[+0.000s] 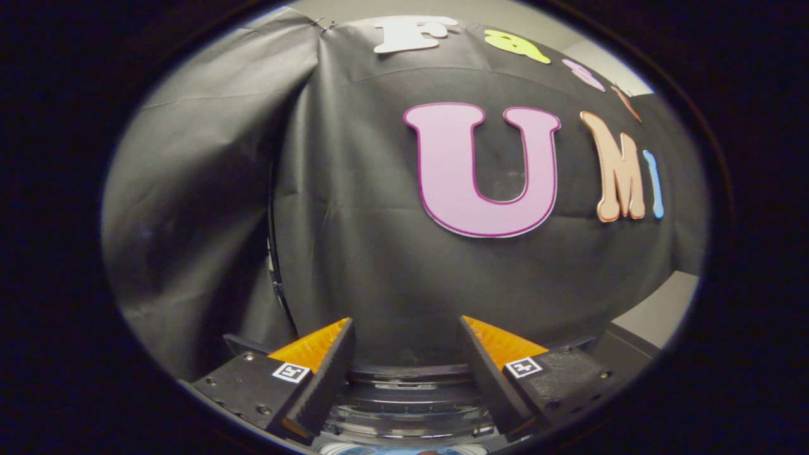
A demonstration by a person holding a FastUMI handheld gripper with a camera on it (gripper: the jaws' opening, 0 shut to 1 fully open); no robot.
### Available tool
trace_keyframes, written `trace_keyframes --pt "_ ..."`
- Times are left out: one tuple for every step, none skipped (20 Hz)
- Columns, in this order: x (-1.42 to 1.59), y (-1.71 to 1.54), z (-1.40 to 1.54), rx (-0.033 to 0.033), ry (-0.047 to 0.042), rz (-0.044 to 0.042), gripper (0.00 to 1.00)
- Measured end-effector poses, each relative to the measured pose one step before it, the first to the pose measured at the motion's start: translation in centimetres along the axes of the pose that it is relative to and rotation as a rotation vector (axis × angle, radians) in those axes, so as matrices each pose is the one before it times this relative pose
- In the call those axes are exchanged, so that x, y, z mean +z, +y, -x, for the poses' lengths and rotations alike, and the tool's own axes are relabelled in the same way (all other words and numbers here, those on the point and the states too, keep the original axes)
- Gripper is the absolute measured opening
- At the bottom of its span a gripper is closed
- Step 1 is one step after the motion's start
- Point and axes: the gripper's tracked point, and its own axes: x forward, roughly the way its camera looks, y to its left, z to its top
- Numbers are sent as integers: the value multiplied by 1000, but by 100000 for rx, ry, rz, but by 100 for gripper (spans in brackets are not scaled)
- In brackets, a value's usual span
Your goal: Put the clothes into the washing machine and then close the washing machine lid.
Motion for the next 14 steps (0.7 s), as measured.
trace_keyframes --pt "-530 82 195 630 1386 2082 97" --pt "76 116 -356 1230 -2886 -3002 98" --pt "-400 -222 -287 367 300 -4277 98" --pt "177 260 231 619 -1071 -769 93" --pt "436 238 39 614 -1499 2888 94" --pt "-374 -209 226 168 1375 -463 94" --pt "-37 -108 27 -48 -652 -1057 94" --pt "-94 105 11 15 828 307 95" --pt "147 -23 206 -21 72 307 95" --pt "-127 -1 79 55 346 -291 95" --pt "-40 22 95 193 206 71 95" --pt "-50 26 201 43 368 -145 95" --pt "7 -67 195 -99 322 -111 95" --pt "87 41 294 -135 124 93 95"
